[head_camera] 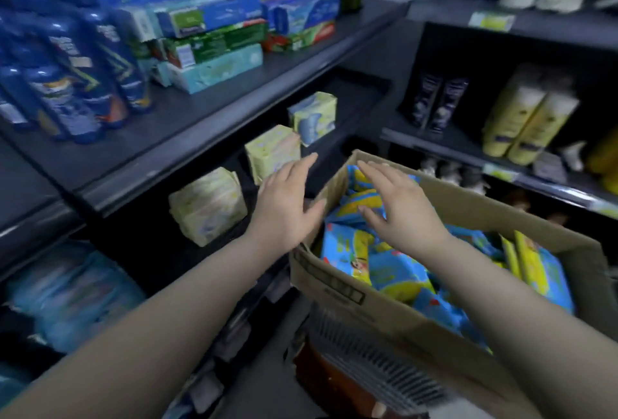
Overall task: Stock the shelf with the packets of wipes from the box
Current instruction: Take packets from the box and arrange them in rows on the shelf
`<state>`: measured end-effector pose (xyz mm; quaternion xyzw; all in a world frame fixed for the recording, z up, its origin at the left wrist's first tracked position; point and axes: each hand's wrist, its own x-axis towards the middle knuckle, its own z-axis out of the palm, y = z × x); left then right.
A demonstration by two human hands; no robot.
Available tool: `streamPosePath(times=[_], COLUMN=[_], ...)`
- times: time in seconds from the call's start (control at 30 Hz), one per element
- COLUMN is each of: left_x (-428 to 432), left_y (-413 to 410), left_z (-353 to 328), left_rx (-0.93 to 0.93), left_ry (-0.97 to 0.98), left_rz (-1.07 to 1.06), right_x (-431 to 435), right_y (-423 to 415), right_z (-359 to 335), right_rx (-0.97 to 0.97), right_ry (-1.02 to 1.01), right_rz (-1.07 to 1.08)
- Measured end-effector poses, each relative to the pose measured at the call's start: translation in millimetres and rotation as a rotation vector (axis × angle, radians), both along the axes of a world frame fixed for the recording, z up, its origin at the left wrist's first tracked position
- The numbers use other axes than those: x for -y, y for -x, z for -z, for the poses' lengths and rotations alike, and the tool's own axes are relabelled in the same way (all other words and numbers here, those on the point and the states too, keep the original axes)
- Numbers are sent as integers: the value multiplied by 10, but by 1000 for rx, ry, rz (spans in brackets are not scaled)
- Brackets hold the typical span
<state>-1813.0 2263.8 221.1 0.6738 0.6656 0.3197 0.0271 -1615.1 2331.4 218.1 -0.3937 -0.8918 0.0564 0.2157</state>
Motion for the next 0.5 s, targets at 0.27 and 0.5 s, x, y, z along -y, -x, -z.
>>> streamPosePath(times=[0.27,0.5], left_x=[-496,-677], left_y=[-415,-420], left_z=[206,310], left_rx=[-63,82], left_ry=[190,252], left_rz=[148,198], right_x=[-127,-372], right_y=[-637,-320], right_z=[273,400], right_rx=[86,251], right_ry=[61,41], right_rz=[189,109])
